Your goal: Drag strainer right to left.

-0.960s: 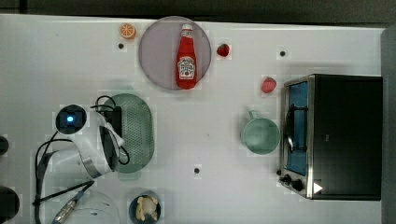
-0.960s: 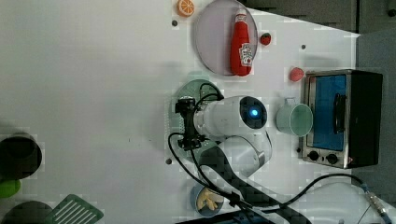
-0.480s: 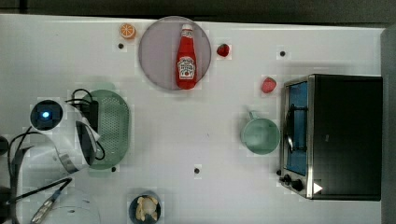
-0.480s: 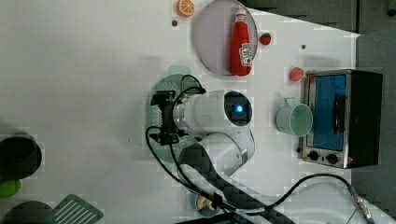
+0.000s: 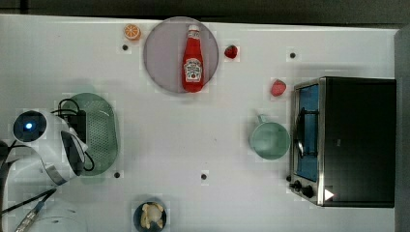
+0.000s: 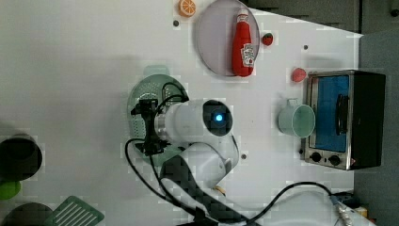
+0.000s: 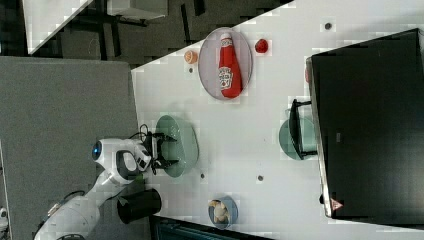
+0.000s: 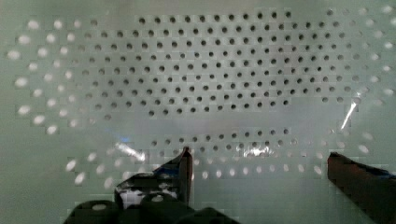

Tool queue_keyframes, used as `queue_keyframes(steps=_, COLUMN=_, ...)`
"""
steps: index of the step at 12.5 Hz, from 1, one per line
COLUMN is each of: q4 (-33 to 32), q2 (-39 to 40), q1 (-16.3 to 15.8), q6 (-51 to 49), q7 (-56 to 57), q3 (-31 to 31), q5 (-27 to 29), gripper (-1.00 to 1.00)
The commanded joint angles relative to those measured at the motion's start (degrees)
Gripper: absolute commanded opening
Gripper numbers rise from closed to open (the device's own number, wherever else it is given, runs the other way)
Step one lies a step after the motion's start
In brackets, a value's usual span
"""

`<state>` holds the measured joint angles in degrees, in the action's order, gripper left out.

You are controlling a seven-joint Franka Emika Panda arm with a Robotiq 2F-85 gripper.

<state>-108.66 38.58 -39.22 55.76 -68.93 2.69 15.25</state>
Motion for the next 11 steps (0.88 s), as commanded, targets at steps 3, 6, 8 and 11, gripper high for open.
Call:
queue_keyframes(steps=3, q4=2.55, q2=-1.11, q1=-0.76, q6=2.15, q7=-4.64, q3=1.02, q5=0.58, gripper=1.00)
queue_keyframes(steps=6, q4=2.42, q2=-7.45, q1=-0.66, q6=-7.95, q7=7.09, q3=-2.26, q5=-3.48, gripper=1.00)
queue_keyframes(steps=8, q4=2.45, q2=-14.78, q1=-0.45, q6=-17.12, q7=17.56, q3=-7.04, q5=-6.18, gripper=1.00)
queue_keyframes(steps=11, q4=2.57, q2=-28.09, q1=0.13, q6=-29.09, q7=32.08, q3=-17.10, q5=-8.19, gripper=1.00)
